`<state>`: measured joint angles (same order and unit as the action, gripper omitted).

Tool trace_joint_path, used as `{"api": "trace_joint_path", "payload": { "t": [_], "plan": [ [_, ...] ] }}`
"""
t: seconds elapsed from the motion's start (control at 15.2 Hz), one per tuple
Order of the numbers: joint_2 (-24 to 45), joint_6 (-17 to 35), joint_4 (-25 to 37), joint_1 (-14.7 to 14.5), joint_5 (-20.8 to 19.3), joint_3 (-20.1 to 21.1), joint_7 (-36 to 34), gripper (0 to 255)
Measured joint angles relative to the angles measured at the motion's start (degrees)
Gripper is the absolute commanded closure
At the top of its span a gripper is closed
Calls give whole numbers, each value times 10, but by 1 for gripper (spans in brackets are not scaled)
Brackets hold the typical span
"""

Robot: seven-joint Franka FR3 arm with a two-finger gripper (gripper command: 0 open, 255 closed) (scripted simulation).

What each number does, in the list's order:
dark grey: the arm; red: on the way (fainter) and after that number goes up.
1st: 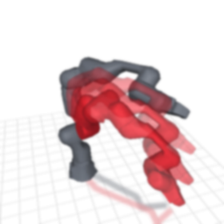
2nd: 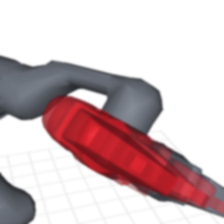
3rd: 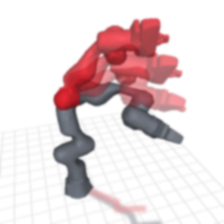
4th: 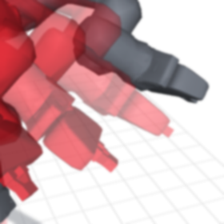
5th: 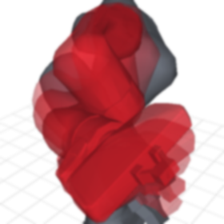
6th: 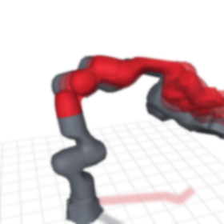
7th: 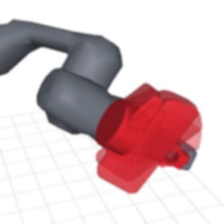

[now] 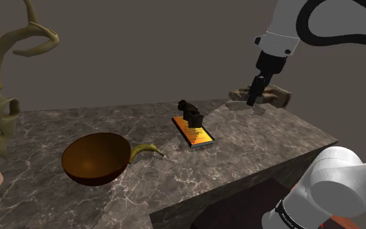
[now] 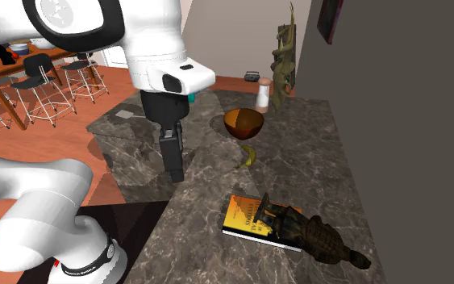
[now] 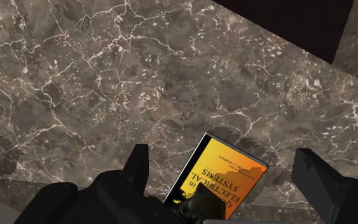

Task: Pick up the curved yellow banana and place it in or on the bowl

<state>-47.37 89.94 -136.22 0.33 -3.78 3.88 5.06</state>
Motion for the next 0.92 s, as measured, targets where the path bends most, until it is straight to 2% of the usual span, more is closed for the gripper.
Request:
{"api": "trace_joint_path", "payload": {
  "t": [0.26, 0.53, 0.92],
  "plan": [
    [28, 30, -1, -9, 4, 11, 2, 0],
    [81, 97, -12, -28, 11, 37, -2, 0],
    [182, 187, 3, -49, 9, 75, -4, 0]
  ]
}}
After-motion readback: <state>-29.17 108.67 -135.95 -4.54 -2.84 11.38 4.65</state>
